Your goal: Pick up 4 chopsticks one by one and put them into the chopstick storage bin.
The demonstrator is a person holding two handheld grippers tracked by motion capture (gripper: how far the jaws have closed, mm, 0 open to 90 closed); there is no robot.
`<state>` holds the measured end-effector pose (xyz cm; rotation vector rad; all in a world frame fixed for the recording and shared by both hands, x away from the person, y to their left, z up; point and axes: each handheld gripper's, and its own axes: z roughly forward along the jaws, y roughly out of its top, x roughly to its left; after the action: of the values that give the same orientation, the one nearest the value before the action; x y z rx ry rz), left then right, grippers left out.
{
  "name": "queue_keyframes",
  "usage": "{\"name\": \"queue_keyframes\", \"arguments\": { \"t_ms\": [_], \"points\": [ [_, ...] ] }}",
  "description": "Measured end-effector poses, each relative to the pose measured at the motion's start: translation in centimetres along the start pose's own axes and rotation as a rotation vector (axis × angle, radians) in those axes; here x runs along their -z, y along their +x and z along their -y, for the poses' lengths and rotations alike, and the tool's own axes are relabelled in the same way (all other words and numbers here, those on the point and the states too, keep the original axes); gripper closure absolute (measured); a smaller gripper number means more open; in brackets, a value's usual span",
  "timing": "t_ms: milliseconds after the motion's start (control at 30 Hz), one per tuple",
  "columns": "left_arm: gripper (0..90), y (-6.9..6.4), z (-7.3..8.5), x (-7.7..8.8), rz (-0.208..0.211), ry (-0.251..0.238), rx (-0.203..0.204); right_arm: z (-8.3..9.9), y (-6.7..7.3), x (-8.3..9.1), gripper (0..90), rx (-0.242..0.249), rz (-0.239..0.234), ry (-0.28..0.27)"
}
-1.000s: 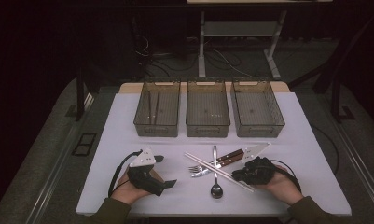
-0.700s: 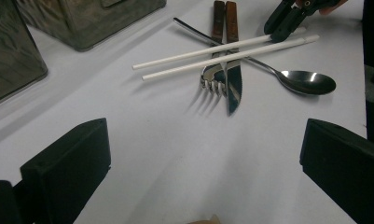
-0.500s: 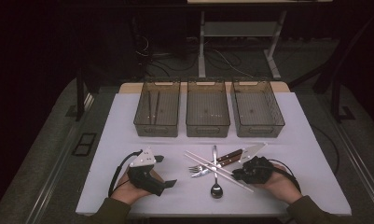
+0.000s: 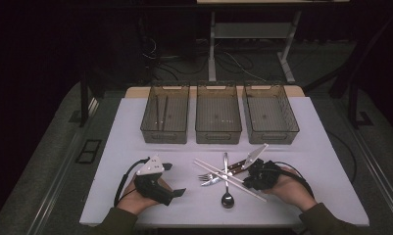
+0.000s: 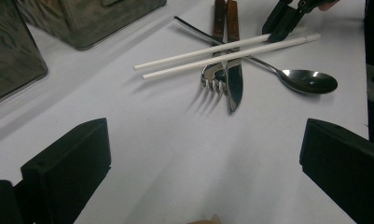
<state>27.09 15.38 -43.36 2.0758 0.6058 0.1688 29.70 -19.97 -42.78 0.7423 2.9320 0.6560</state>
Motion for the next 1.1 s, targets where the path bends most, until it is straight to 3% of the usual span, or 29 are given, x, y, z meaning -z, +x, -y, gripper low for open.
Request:
{"name": "queue_keyframes", "arguments": {
  "t_ms": [133,267,500,1100],
  "points": [
    [0.5,0.0,0.0,0.1,-0.001,-0.003,0.001,0.1,0.2,0.0,84.2,0.007,0.010,-0.005],
    [0.5,0.0,0.0,0.1,-0.001,-0.005,0.001,0.6,-0.2,0.1,84.3,-0.016,-0.013,-0.044],
    [0.5,0.0,0.0,0.1,0.001,-0.006,0.003,0.8,-0.5,0.5,84.2,-0.024,-0.012,-0.095],
    [0.4,0.1,0.0,0.1,0.000,-0.005,0.003,0.8,-1.7,1.7,84.1,-0.103,-0.042,-0.231]
  ]
}}
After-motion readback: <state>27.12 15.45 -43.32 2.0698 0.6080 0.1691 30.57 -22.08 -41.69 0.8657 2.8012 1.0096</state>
